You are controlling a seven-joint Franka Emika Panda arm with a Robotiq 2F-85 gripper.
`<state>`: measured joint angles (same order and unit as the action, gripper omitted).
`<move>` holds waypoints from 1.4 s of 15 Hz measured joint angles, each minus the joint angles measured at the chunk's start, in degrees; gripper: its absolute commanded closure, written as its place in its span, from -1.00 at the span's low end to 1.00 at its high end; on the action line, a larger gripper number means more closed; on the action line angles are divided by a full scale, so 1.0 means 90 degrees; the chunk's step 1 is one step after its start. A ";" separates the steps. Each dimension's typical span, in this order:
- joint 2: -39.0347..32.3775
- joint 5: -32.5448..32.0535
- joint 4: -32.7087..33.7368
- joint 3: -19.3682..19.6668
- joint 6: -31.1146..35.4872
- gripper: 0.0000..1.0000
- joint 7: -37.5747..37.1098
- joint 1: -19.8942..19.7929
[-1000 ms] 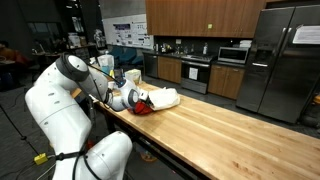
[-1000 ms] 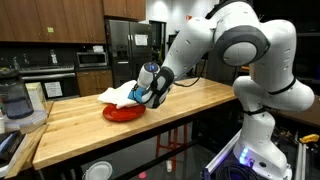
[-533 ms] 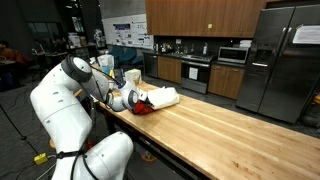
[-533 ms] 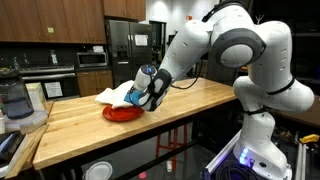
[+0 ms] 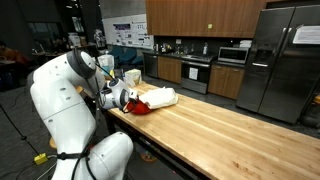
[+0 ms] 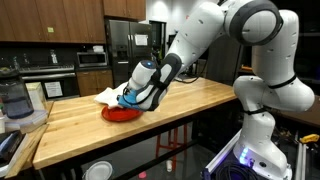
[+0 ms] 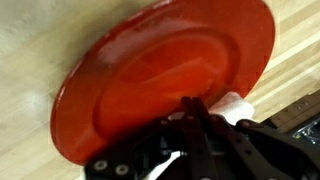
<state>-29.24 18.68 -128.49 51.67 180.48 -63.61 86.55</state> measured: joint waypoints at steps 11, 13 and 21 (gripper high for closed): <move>0.0843 -0.0158 -0.0325 0.0024 -0.0515 -0.38 0.0504 -0.0003; 0.1029 -0.0150 -0.0381 -0.0097 -0.0182 -0.64 0.0545 -0.0039; 0.0847 0.0672 -0.0501 0.0012 0.1582 -1.00 0.0083 -0.0066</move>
<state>-21.62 24.73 -133.00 51.78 194.72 -62.87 85.96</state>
